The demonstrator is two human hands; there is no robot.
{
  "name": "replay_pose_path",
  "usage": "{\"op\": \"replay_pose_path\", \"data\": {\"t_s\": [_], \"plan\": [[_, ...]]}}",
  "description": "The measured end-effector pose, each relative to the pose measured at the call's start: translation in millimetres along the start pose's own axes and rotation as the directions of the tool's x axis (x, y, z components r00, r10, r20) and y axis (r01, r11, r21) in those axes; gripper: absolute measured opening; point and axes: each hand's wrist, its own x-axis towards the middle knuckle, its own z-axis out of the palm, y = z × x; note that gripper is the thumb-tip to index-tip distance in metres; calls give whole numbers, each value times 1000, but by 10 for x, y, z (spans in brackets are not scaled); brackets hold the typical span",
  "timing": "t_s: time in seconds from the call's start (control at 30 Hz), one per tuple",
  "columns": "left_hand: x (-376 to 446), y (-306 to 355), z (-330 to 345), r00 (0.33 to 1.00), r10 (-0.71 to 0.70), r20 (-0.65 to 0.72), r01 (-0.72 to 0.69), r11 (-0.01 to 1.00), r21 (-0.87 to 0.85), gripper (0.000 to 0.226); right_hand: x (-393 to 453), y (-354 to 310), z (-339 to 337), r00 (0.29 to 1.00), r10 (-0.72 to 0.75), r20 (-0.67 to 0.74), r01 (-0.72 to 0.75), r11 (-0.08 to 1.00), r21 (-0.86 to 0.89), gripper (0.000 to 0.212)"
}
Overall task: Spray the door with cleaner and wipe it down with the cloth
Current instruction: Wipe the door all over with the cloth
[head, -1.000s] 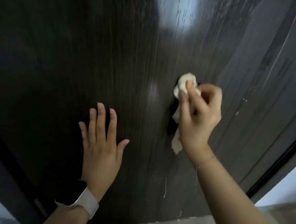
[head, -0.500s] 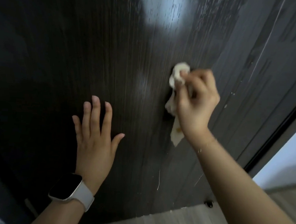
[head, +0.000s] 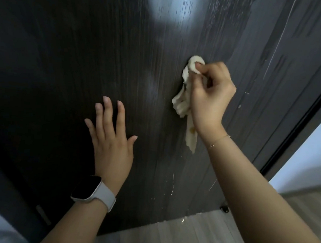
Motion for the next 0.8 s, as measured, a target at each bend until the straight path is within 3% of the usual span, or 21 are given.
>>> {"op": "replay_pose_path", "data": {"t_s": [0.1,0.27,0.47,0.67,0.8], "plan": [[-8,-12,1,1000,2,-3,-2,1000,0,99,-283,165,-55,995,-80,60,83,995,-49,8],[-17,-22,-1,1000,-2,-16,2,1000,-23,101,-605,318,-248,982,-33,186,65,984,-167,7],[-11,-36,0,999,-7,-31,5,999,-46,106,58,49,-28,995,-83,47,87,990,-109,9],[-31,-39,-28,1000,-12,-29,11,999,-43,105,-625,352,-273,976,29,216,13,982,-190,12],[-25,-3,-39,1000,-30,-6,30,999,-26,104,-91,91,-161,989,-3,145,27,986,-167,9]]}}
